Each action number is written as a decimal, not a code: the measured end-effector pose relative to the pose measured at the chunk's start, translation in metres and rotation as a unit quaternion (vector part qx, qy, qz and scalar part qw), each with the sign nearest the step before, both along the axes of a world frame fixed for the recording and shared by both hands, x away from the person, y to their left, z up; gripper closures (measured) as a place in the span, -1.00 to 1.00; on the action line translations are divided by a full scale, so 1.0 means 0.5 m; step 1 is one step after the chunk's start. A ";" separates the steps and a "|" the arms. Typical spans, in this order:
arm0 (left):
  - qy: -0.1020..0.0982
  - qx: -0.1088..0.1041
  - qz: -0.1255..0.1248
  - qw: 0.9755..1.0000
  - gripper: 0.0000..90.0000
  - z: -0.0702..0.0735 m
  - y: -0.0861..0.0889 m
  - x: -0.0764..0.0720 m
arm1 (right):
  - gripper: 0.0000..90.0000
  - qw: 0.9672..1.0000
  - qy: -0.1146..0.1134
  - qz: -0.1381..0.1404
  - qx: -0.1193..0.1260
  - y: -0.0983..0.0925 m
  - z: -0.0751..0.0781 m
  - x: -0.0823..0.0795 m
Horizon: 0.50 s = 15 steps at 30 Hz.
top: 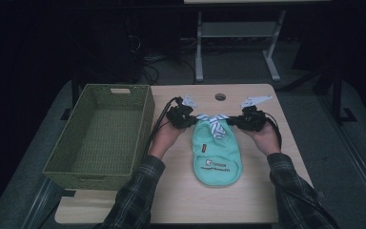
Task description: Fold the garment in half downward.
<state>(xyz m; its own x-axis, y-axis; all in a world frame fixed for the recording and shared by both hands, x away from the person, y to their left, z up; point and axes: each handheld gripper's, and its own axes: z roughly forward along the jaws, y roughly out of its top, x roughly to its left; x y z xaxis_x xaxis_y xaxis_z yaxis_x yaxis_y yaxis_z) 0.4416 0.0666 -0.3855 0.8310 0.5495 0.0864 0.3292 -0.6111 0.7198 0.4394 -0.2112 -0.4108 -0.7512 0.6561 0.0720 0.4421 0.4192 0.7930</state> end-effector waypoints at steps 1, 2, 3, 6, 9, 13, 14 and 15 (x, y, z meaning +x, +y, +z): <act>-0.008 -0.004 0.001 1.000 0.94 0.008 0.001 -0.003 | 0.90 1.000 -0.006 0.001 0.004 -0.002 0.008 -0.002; -0.015 -0.004 0.001 1.000 0.94 0.016 0.001 -0.006 | 0.89 1.000 -0.013 0.003 0.008 -0.003 0.016 -0.004; -0.023 -0.004 0.001 1.000 0.94 0.023 0.001 -0.008 | 0.89 1.000 -0.016 0.003 0.009 -0.004 0.024 -0.006; -0.050 0.006 -0.002 0.999 0.94 0.037 -0.002 -0.020 | 0.87 1.000 -0.030 0.005 0.007 -0.003 0.042 -0.011; -0.066 0.009 -0.009 0.998 0.94 0.035 -0.003 -0.035 | 0.85 0.999 -0.038 0.012 0.001 -0.001 0.042 -0.019; -0.071 0.021 -0.022 0.997 0.94 0.012 -0.002 -0.059 | 0.83 0.999 -0.036 0.016 -0.001 0.000 0.022 -0.032; -0.074 0.023 -0.025 0.997 0.94 0.006 -0.001 -0.064 | 0.83 0.999 -0.035 0.018 -0.003 0.000 0.014 -0.035; -0.073 0.023 -0.024 0.997 0.94 0.001 0.000 -0.067 | 0.83 0.999 -0.032 0.019 -0.002 0.002 0.006 -0.040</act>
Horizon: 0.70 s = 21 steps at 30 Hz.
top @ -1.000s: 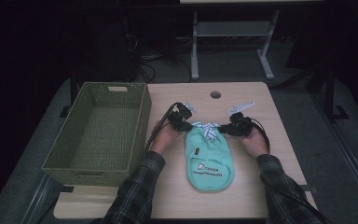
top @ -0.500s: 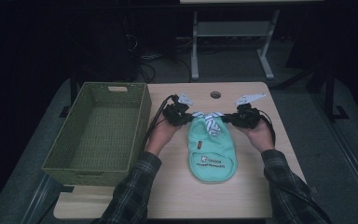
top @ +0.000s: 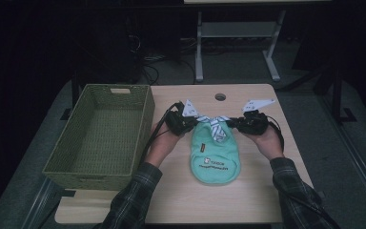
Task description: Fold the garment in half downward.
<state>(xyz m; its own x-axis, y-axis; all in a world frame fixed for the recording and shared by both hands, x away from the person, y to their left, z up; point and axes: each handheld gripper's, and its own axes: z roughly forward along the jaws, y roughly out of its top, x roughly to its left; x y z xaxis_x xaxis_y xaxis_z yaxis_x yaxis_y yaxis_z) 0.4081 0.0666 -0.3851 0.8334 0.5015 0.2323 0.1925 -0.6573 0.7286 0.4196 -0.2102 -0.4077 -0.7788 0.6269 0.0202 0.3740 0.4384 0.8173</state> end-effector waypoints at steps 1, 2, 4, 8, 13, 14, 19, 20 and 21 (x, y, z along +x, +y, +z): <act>0.001 0.000 0.000 1.000 0.94 -0.005 0.001 -0.002 | 0.84 1.000 0.002 0.002 0.000 0.001 -0.008 -0.003; 0.003 0.001 0.001 1.000 0.94 -0.008 0.001 -0.002 | 0.84 1.000 0.005 0.001 -0.001 0.003 -0.014 -0.007; -0.001 0.001 0.003 1.000 0.94 -0.007 0.002 0.001 | 0.84 1.000 0.005 0.002 -0.004 0.007 -0.023 -0.007; -0.026 -0.010 0.010 1.000 0.94 0.025 0.001 0.006 | 0.84 1.000 -0.005 -0.004 -0.008 0.011 -0.002 0.002; -0.046 0.003 0.004 0.999 0.92 0.026 0.003 -0.015 | 0.80 0.999 -0.043 -0.006 0.005 0.008 0.031 -0.010; -0.045 0.004 0.001 0.999 0.92 0.016 0.003 -0.022 | 0.79 0.999 -0.045 -0.004 0.001 0.008 0.024 -0.014; -0.049 0.018 -0.009 0.999 0.92 -0.006 0.006 -0.050 | 0.81 0.999 -0.039 0.002 -0.003 0.009 -0.007 -0.039; -0.050 0.020 -0.013 0.998 0.92 -0.005 0.007 -0.054 | 0.83 0.999 -0.040 0.004 -0.004 0.010 -0.010 -0.044; -0.051 0.020 -0.015 0.998 0.92 -0.005 0.008 -0.059 | 0.85 0.999 -0.039 0.006 -0.002 0.011 -0.012 -0.050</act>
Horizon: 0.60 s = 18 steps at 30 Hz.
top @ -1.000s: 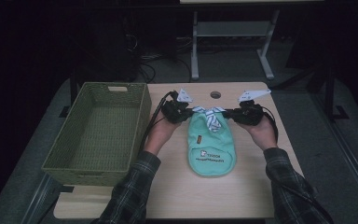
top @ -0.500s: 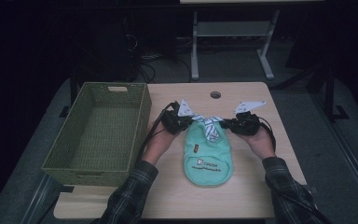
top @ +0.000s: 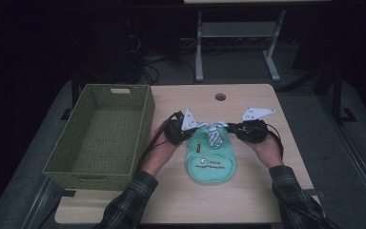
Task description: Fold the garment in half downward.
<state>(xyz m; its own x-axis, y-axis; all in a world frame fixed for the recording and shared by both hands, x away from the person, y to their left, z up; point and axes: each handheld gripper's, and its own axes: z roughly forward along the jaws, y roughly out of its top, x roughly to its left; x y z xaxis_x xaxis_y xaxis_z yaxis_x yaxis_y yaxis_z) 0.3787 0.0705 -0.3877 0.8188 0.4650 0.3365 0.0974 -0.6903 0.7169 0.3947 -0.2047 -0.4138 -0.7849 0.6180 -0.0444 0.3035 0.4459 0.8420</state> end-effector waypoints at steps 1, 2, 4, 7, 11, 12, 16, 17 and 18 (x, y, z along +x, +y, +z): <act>-0.002 0.002 -0.002 1.000 0.91 0.000 0.001 -0.004 | 0.85 1.000 0.002 0.003 0.001 0.001 -0.002 -0.005; -0.005 0.003 -0.005 1.000 0.91 -0.001 0.001 -0.008 | 0.85 1.000 0.003 0.005 0.002 0.001 -0.004 -0.009; -0.001 0.001 -0.007 1.000 0.91 -0.003 0.003 -0.014 | 0.88 1.000 0.005 0.009 0.002 0.002 -0.009 -0.017; 0.009 -0.004 -0.012 1.000 0.91 -0.007 0.007 -0.026 | 0.90 1.000 0.010 0.015 0.002 0.001 -0.014 -0.028; 0.016 -0.009 -0.015 1.000 0.89 -0.008 0.012 -0.043 | 0.91 1.000 0.015 0.019 0.009 -0.001 -0.017 -0.040; 0.018 -0.009 -0.015 1.000 0.89 -0.007 0.014 -0.047 | 0.92 1.000 0.014 0.021 0.009 -0.001 -0.017 -0.043; 0.026 -0.019 -0.015 0.999 0.88 -0.007 0.014 -0.063 | 0.92 1.000 0.013 0.024 0.010 -0.001 -0.018 -0.054; 0.028 -0.020 -0.016 0.999 0.88 -0.006 0.013 -0.068 | 0.92 1.000 0.013 0.026 0.010 -0.001 -0.018 -0.058; 0.029 -0.018 -0.018 0.999 0.87 -0.005 0.013 -0.072 | 0.92 1.000 0.011 0.026 0.010 -0.003 -0.018 -0.061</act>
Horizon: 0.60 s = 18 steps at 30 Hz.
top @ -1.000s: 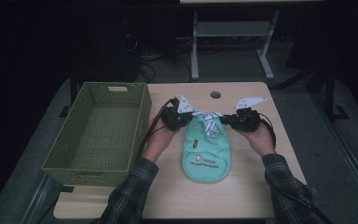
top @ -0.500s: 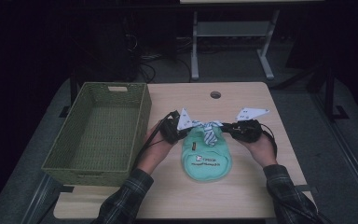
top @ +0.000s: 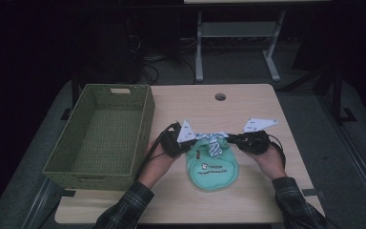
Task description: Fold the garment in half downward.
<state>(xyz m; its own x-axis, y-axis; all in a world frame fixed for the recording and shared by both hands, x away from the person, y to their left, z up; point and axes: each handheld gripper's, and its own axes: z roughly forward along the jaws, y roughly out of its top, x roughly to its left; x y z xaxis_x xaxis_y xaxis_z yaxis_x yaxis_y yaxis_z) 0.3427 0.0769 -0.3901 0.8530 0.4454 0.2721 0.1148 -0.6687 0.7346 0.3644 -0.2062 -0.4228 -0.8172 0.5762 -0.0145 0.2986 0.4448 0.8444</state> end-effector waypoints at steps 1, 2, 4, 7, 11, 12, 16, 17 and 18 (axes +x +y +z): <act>0.002 -0.002 -0.002 1.000 0.86 0.001 -0.001 -0.006 | 0.92 1.000 0.001 -0.001 0.002 -0.002 0.000 -0.004; 0.001 -0.002 -0.005 1.000 0.85 0.002 -0.002 -0.012 | 0.92 1.000 -0.001 0.002 0.002 -0.004 0.000 -0.008; -0.004 0.005 -0.009 1.000 0.85 0.000 -0.005 -0.025 | 0.92 1.000 0.000 0.003 0.003 -0.008 -0.001 -0.019; 0.001 0.006 -0.020 1.000 0.83 -0.007 -0.009 -0.045 | 0.92 1.000 0.002 0.009 0.004 -0.013 -0.004 -0.037; 0.011 0.010 -0.036 0.999 0.79 -0.020 -0.014 -0.072 | 0.91 1.000 0.006 0.018 -0.008 -0.017 -0.012 -0.064; 0.014 0.014 -0.040 0.999 0.79 -0.023 -0.015 -0.078 | 0.91 1.000 0.009 0.019 -0.008 -0.018 -0.015 -0.070; 0.032 0.021 -0.050 0.998 0.78 -0.041 -0.014 -0.098 | 0.91 0.999 0.020 0.027 -0.010 -0.018 -0.027 -0.092; 0.036 0.023 -0.053 0.998 0.77 -0.045 -0.013 -0.101 | 0.91 0.999 0.021 0.030 -0.015 -0.017 -0.030 -0.098; 0.040 0.025 -0.053 0.997 0.77 -0.049 -0.012 -0.105 | 0.91 0.999 0.021 0.033 -0.022 -0.015 -0.033 -0.105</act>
<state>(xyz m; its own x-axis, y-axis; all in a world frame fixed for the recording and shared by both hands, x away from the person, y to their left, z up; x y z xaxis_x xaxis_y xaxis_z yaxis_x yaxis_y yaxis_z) 0.2900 0.0710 -0.4147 0.9146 0.3382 0.2216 0.0971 -0.7156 0.6917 0.3121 -0.2137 -0.4392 -0.8535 0.5211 -0.0037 0.3027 0.5015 0.8105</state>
